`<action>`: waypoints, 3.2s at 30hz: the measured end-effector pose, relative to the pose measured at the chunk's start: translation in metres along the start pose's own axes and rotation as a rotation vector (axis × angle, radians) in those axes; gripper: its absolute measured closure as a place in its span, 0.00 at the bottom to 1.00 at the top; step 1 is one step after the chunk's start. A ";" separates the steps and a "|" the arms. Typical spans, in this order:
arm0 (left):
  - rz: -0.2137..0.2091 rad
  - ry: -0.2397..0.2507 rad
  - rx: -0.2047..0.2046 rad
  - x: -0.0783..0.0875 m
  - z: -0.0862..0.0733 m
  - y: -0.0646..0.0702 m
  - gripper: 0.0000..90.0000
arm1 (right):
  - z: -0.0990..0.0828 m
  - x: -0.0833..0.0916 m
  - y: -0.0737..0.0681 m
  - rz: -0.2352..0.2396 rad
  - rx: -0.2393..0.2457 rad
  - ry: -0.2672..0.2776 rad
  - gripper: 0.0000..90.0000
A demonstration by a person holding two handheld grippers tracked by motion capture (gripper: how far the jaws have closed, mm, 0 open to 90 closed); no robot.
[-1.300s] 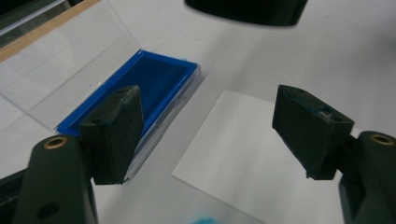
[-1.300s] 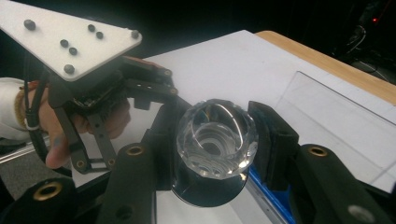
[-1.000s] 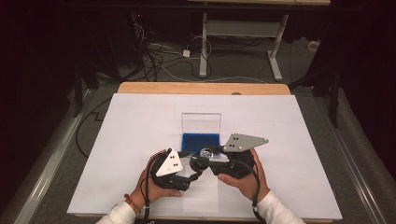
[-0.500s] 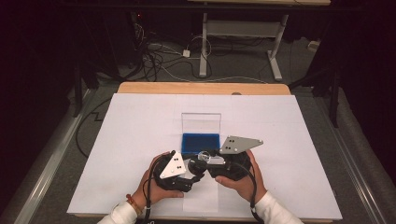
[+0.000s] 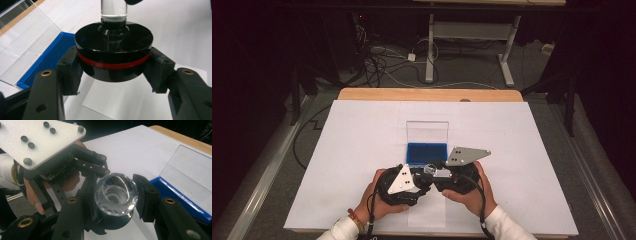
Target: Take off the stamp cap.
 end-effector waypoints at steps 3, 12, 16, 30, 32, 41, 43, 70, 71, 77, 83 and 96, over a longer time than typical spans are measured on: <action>-0.007 0.000 -0.003 0.001 0.000 0.001 0.41 | 0.000 0.000 0.000 0.006 -0.003 0.001 0.63; -0.046 -0.086 -0.120 -0.014 0.001 0.023 0.41 | 0.001 0.003 0.006 0.008 -0.024 0.001 0.63; -0.040 -0.072 -0.043 -0.014 -0.006 0.013 0.41 | 0.002 0.009 0.006 0.010 -0.019 0.009 0.63; -0.026 -0.089 -0.039 -0.006 -0.014 0.006 0.41 | -0.001 0.023 0.013 -0.035 0.009 -0.008 0.63; -0.019 -0.091 -0.040 -0.002 -0.017 0.004 0.41 | -0.001 0.025 0.013 -0.039 0.017 -0.012 0.63; 0.043 -0.089 -0.008 0.026 -0.030 -0.013 0.41 | -0.001 0.036 0.017 -0.062 0.030 -0.017 0.63; 0.051 -0.085 0.000 0.031 -0.032 -0.016 0.41 | -0.002 0.038 0.019 -0.074 0.037 -0.021 0.63; 0.127 -0.070 0.081 0.068 -0.058 -0.035 0.41 | -0.001 0.076 0.037 -0.171 0.037 0.009 0.63; 0.127 -0.069 0.082 0.069 -0.060 -0.035 0.41 | -0.002 0.077 0.037 -0.173 0.038 0.006 0.63; 0.132 -0.092 0.121 0.075 -0.079 -0.034 0.41 | -0.002 0.079 0.041 -0.183 0.036 0.005 0.63; 0.132 -0.113 0.146 0.081 -0.093 -0.028 0.41 | -0.001 0.078 0.046 -0.185 0.027 0.003 0.63; 0.127 -0.133 0.174 0.088 -0.108 -0.020 0.41 | 0.004 0.077 0.049 -0.200 0.029 0.017 0.63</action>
Point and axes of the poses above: each handheld gripper's, and its own axes: x roughly backward along the jaws, z roughly out of its top, y roughly to its right, the point moved 4 cm from there along -x, roughly forward along the jaws, and after that the axes turned 10 degrees about -x, right-handed, at the moved point
